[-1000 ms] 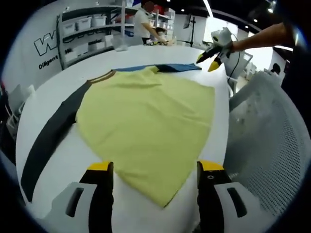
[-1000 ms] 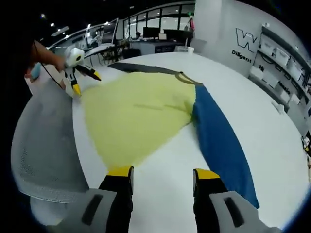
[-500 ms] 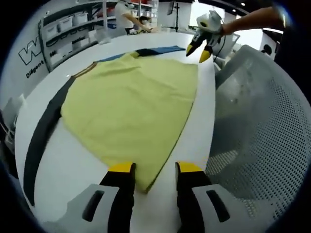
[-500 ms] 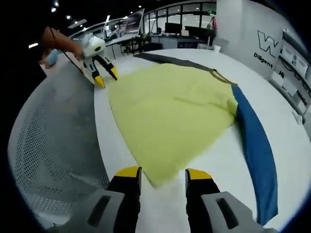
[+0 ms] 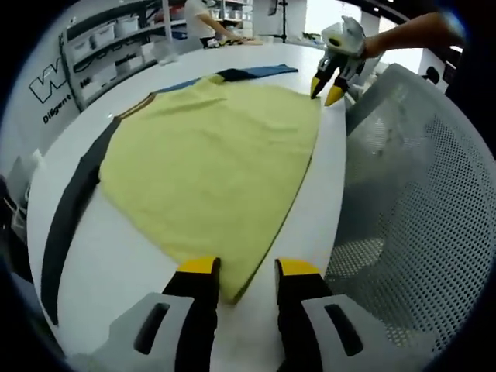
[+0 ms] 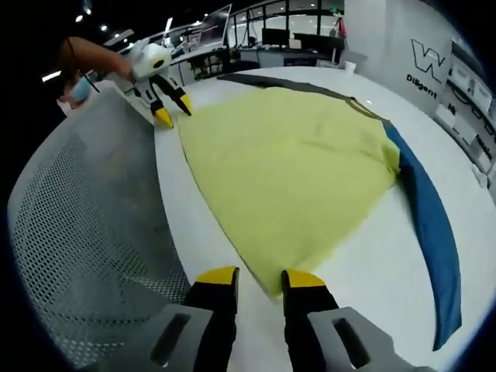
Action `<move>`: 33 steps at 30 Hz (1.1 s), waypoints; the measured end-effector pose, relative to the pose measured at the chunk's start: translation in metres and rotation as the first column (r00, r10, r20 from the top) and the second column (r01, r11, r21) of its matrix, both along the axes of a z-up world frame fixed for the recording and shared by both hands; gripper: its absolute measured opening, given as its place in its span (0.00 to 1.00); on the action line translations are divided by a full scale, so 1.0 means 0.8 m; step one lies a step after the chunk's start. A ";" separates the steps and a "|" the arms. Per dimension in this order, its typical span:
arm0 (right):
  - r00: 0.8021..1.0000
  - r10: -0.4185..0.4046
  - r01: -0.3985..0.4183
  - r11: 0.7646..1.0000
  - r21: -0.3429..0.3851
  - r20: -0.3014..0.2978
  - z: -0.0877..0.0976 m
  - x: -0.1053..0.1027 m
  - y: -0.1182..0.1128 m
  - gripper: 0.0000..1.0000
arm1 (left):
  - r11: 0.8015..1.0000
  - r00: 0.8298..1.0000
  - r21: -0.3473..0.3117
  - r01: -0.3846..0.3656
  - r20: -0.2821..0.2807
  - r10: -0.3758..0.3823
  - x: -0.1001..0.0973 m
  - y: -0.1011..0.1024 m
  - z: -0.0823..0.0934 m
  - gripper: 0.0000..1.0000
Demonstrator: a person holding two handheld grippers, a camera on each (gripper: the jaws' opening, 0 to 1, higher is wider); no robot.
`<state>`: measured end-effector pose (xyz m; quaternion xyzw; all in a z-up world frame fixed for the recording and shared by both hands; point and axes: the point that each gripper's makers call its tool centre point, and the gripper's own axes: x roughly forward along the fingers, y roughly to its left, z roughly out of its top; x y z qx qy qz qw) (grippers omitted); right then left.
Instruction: Fold the garment on the visible template until the final outline fits inside the template.
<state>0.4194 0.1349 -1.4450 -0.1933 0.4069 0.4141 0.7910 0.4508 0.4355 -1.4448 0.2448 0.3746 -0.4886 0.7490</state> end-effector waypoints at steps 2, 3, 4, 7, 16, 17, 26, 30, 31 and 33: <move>1.000 -0.004 0.004 1.000 0.002 -0.009 0.001 -0.006 0.003 0.15 | 1.000 1.000 -0.015 -0.001 -0.002 0.001 0.001 0.001 0.001 0.26; 1.000 -0.008 0.008 1.000 0.003 -0.014 0.001 -0.008 0.004 0.15 | 1.000 1.000 -0.019 -0.003 -0.003 0.003 0.001 0.002 0.001 0.25; 1.000 -0.012 0.012 1.000 0.002 -0.012 0.000 -0.010 0.005 0.15 | 1.000 1.000 -0.020 -0.011 -0.005 0.011 0.003 0.003 0.001 0.23; 1.000 -0.002 0.002 1.000 -0.014 0.024 -0.001 -0.010 0.004 0.15 | 0.999 0.999 -0.019 -0.045 -0.018 0.044 0.006 0.006 0.002 0.18; 1.000 -0.005 0.005 0.999 -0.040 0.002 -0.002 -0.009 -0.003 0.10 | 1.000 0.998 0.003 -0.020 -0.053 0.021 -0.008 0.010 0.000 0.14; 1.000 -0.003 0.003 0.999 -0.043 -0.004 -0.002 -0.009 -0.002 0.10 | 1.000 0.998 0.005 -0.022 -0.054 0.023 -0.008 0.010 0.000 0.14; 0.998 -0.003 -0.001 0.998 -0.067 -0.060 -0.002 -0.008 -0.004 0.07 | 0.998 0.997 -0.014 -0.054 -0.060 0.053 -0.011 0.009 0.001 0.14; 0.998 -0.001 -0.003 0.997 -0.072 -0.058 -0.004 -0.005 -0.006 0.03 | 1.000 0.998 -0.017 -0.026 -0.049 0.026 -0.009 0.009 0.001 0.14; 0.998 -0.005 0.001 0.998 -0.069 -0.060 -0.004 -0.006 -0.006 0.03 | 0.995 0.995 -0.062 -0.080 -0.069 0.076 -0.006 0.006 0.003 0.15; 0.998 -0.010 0.006 0.998 -0.061 -0.060 -0.003 -0.005 -0.006 0.03 | 0.990 0.991 -0.087 -0.113 -0.083 0.106 -0.003 0.007 0.004 0.16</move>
